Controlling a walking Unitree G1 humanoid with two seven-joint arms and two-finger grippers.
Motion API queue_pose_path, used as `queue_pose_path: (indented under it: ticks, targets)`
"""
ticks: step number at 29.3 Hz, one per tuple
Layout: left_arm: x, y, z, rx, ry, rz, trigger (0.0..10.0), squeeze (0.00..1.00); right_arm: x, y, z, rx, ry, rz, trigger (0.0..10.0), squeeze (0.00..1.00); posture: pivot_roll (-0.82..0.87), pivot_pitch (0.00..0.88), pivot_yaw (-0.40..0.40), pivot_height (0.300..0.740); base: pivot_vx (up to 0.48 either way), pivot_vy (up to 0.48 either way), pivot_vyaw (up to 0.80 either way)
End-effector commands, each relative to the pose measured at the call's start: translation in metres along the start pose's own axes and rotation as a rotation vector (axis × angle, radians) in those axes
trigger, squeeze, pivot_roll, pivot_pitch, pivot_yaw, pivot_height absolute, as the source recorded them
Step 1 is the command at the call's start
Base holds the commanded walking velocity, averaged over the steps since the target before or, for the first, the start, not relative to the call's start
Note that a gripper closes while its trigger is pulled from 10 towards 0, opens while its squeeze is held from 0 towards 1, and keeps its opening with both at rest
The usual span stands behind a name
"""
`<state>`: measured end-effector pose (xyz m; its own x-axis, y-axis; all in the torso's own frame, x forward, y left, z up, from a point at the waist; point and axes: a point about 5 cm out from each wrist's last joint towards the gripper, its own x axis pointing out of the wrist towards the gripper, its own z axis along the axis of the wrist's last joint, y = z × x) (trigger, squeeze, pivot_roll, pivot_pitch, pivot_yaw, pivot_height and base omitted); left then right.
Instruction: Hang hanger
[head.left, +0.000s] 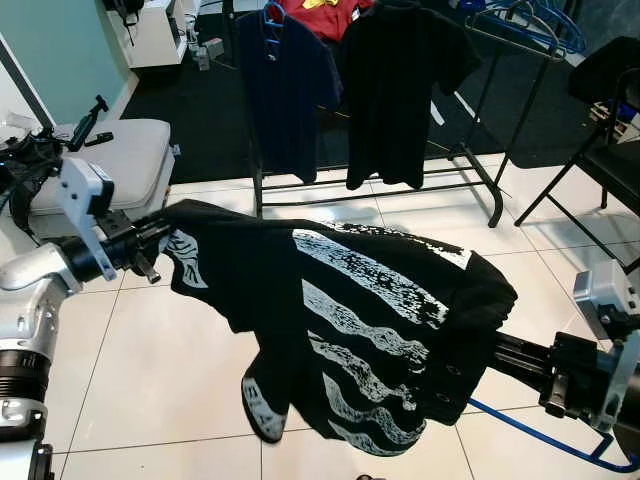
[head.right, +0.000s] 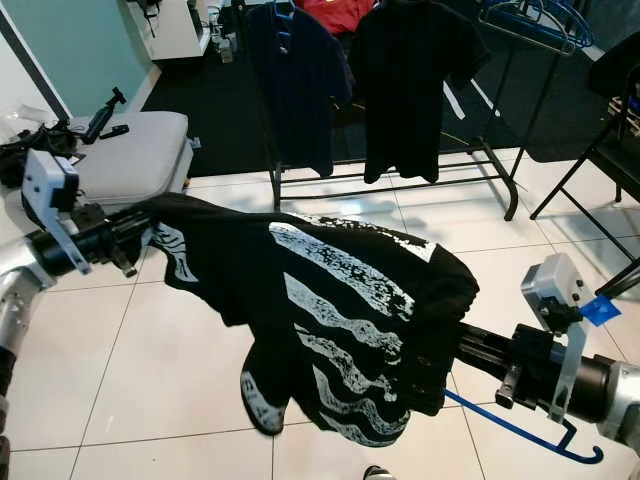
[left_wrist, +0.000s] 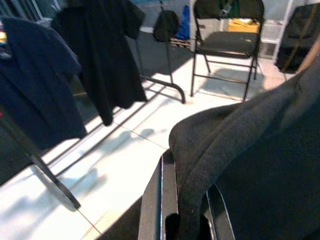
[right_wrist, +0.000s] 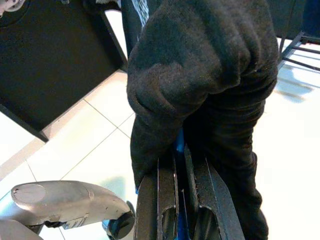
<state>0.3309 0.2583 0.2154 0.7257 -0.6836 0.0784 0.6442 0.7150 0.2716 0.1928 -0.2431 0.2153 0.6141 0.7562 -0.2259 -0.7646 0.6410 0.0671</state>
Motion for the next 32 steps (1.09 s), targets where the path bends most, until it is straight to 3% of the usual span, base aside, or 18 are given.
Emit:
queue_pose_path:
  ticks: [1,2,11,15,18,19,20,21,24,25,26,28,32]
  targets:
    - [-0.003,-0.001,-0.009,-0.02,0.051,0.004,0.0,0.0,-0.001,0.002,0.007,-0.048,-0.035,-0.004,0.0,0.0,-0.09,0.159,0.054,0.74,0.0,0.0,0.0]
    - [-0.002,0.0,-0.015,-0.036,0.096,0.02,0.0,0.0,0.0,0.002,0.01,-0.063,-0.046,-0.005,0.0,0.0,-0.08,0.159,0.054,0.74,0.0,0.0,0.0]
    - [0.002,0.0,-0.028,-0.08,0.141,0.081,0.0,0.0,0.006,0.003,0.013,-0.087,-0.062,-0.004,0.0,0.0,-0.09,0.162,0.057,0.74,0.0,0.0,0.0]
    - [0.005,0.0,-0.026,-0.097,0.111,0.099,0.0,0.0,0.012,0.005,0.012,-0.091,-0.062,-0.004,0.0,0.0,-0.09,0.162,0.059,0.74,0.0,0.0,0.0]
    - [0.015,-0.007,-0.01,-0.117,-0.016,0.02,0.0,0.0,0.029,0.01,0.009,-0.094,-0.089,0.008,0.0,0.0,-0.09,0.156,0.066,0.74,0.0,0.0,0.0]
    - [0.015,-0.007,-0.01,-0.117,-0.016,0.02,0.0,0.0,0.029,0.01,0.009,-0.094,-0.089,0.008,0.0,0.0,-0.09,0.156,0.066,0.74,0.0,0.0,0.0]
    - [0.018,-0.013,-0.006,-0.125,-0.048,-0.033,0.4,0.0,0.036,0.012,0.01,-0.097,-0.111,0.012,0.0,0.0,-0.09,0.159,0.08,0.74,0.0,0.0,0.0]
    - [0.021,-0.022,-0.003,-0.134,-0.063,-0.104,3.9,0.0,0.042,0.015,0.012,-0.098,-0.135,0.016,0.0,0.0,-0.09,0.159,0.091,0.74,0.0,0.0,0.0]
    - [0.023,-0.031,-0.002,-0.144,-0.074,-0.18,3.9,0.0,0.048,0.018,0.014,-0.098,-0.16,0.02,0.0,0.0,-0.09,0.159,0.091,0.74,0.0,0.0,0.0]
    - [0.026,-0.038,0.0,-0.152,-0.077,-0.236,10.0,0.0,0.054,0.021,0.015,-0.1,-0.178,0.023,0.0,0.0,-0.09,0.163,0.116,0.74,0.0,0.0,0.0]
    - [0.026,-0.038,0.0,-0.152,-0.077,-0.236,10.0,0.0,0.054,0.021,0.015,-0.1,-0.178,0.023,0.0,0.0,-0.09,0.163,0.116,0.74,0.0,0.0,0.0]
    - [0.035,-0.053,0.006,-0.163,-0.091,-0.356,10.0,0.0,0.072,0.031,0.017,-0.1,-0.219,0.043,0.0,0.0,-0.08,0.164,0.146,0.74,0.0,0.0,0.0]
    - [0.04,-0.058,0.01,-0.167,-0.098,-0.401,10.0,0.0,0.08,0.035,0.018,-0.096,-0.235,0.054,0.0,0.0,-0.08,0.164,0.151,0.74,0.0,0.0,0.0]
